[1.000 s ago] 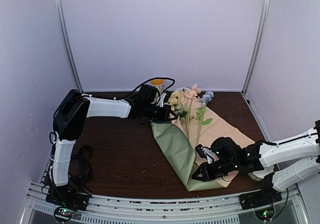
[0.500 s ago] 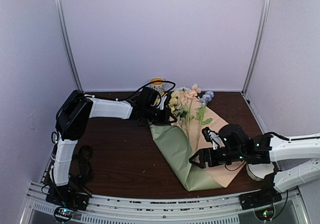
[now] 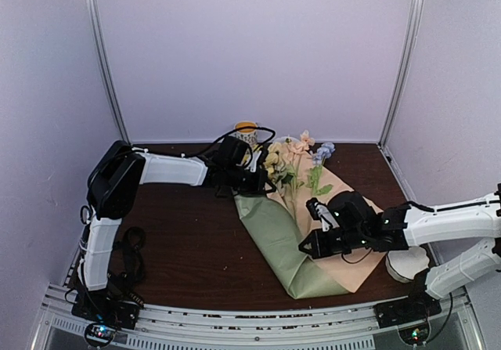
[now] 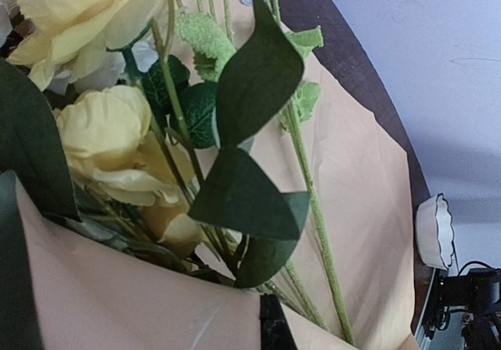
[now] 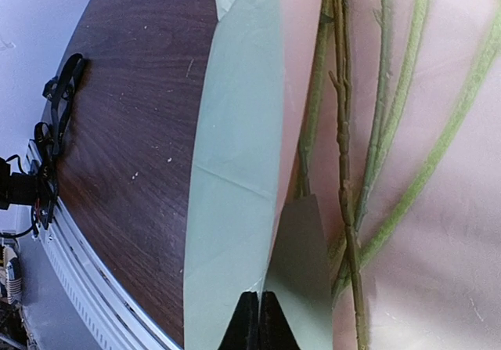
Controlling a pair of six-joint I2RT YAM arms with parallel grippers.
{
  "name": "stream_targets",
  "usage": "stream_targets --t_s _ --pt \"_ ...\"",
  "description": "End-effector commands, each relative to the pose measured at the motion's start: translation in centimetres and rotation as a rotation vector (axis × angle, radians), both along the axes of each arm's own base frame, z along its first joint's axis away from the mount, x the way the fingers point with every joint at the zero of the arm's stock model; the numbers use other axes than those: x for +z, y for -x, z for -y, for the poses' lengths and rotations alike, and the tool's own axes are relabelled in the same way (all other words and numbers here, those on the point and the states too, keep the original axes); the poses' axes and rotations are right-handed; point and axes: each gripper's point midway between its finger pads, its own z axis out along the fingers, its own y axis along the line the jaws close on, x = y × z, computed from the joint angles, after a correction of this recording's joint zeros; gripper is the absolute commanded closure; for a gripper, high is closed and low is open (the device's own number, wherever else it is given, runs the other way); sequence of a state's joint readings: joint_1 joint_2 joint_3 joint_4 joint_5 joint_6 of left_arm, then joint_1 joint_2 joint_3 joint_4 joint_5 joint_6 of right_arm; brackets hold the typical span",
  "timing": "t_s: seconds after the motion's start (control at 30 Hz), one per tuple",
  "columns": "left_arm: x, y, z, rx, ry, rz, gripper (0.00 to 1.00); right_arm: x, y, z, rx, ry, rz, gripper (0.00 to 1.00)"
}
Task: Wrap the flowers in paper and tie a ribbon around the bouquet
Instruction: Press the fold line on the 2/3-folded wrapping paper.
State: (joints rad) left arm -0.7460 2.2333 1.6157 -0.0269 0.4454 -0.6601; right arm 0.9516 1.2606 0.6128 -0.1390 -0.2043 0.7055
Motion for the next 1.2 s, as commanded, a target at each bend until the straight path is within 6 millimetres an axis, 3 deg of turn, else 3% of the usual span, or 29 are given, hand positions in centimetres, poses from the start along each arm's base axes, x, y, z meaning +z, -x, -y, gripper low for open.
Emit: stream_targets --t_s 0.0,0.1,0.23,0.6,0.77,0.93,1.07,1.17 --pt "2.0 -1.1 0.2 -0.003 0.002 0.077 1.00 -2.2 0.7 1.9 -0.066 0.025 -0.049 1.00" --pt "3.7 -1.3 0.1 -0.008 0.005 0.130 0.78 -3.9 1.6 2.7 -0.089 0.012 -0.098 1.00" --pt "6.4 -1.8 0.0 -0.021 -0.018 0.218 0.59 -4.9 1.9 3.5 -0.129 -0.001 -0.112 1.00" --pt "11.7 0.2 -1.8 -0.162 -0.135 0.442 0.29 -6.0 2.1 5.0 -0.181 -0.003 -0.125 1.00" --pt "10.9 -0.4 -3.3 -0.200 -0.253 0.499 0.28 -5.9 2.1 5.5 -0.198 -0.003 -0.117 1.00" --pt "10.5 -4.0 -3.6 -0.145 -0.285 0.480 0.28 -6.2 2.3 5.5 -0.190 0.001 -0.126 1.00" --pt "8.0 -6.6 -2.6 -0.137 -0.334 0.458 0.29 -6.3 2.3 5.4 -0.185 0.004 -0.127 1.00" --pt "5.4 -8.2 -2.9 -0.097 -0.400 0.434 0.30 -6.0 2.1 5.6 -0.198 0.003 -0.117 1.00"
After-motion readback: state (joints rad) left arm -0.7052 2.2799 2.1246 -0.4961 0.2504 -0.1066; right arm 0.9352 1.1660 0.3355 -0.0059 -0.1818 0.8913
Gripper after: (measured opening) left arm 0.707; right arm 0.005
